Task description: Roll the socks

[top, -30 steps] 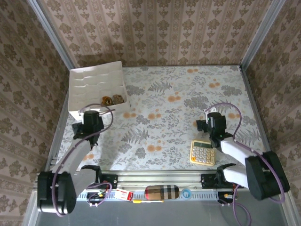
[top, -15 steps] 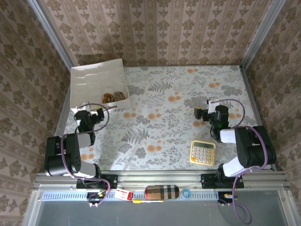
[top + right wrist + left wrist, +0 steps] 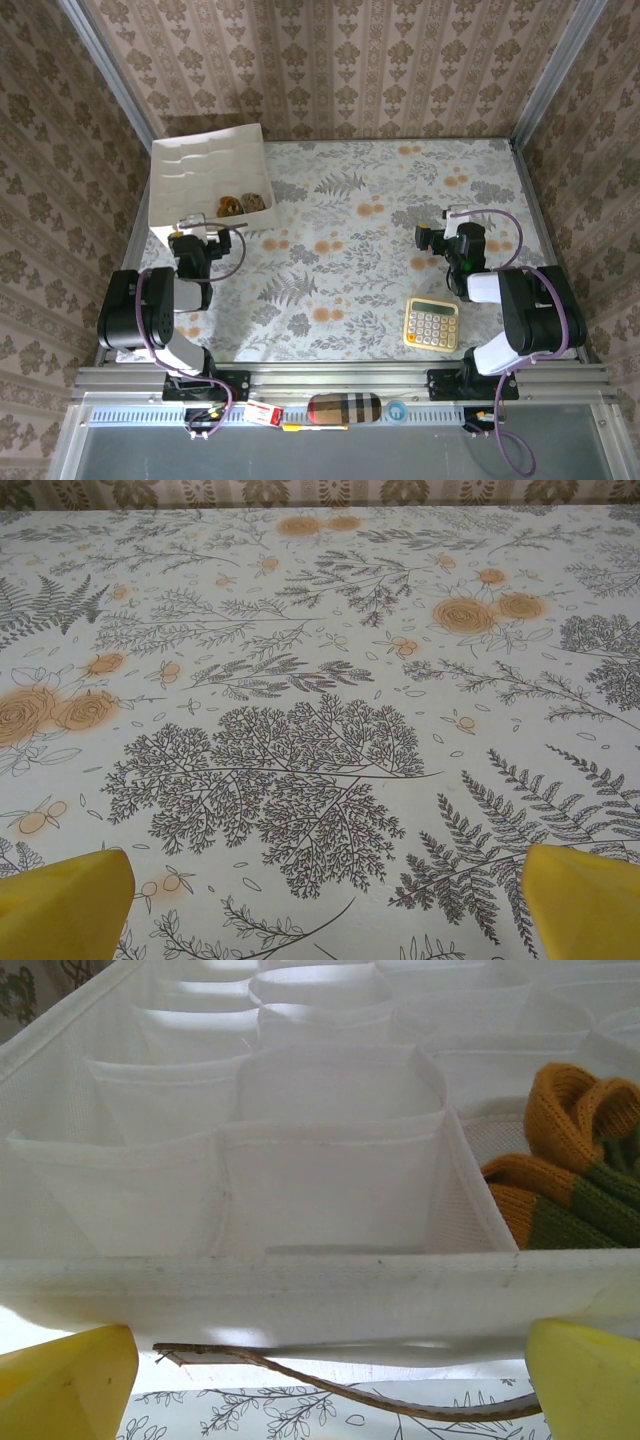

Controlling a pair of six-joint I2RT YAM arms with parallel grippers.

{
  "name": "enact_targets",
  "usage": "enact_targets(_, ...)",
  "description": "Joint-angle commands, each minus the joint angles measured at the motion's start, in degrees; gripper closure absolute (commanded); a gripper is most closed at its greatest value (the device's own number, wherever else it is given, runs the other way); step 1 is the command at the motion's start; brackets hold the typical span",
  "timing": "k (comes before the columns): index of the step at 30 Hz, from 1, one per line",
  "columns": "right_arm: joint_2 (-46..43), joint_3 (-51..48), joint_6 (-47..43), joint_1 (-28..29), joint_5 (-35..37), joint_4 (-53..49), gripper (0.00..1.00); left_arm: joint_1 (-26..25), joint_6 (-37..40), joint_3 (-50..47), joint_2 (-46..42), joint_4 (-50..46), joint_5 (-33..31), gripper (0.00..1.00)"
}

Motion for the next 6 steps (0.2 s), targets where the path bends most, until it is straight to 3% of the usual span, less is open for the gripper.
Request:
enact_targets(1, 0.41, 1.21, 0.89, 0.23, 1.79, 1.53, 0.0, -0.4, 1.57, 0.73, -0.16, 0.65, -0.85, 0.0)
enact_targets(6, 0.06, -0.22, 0.19, 0.24, 0.22, 3.81, 0.0, -0.67, 1.5, 0.88, -0.33, 0.12, -1.8, 0.0)
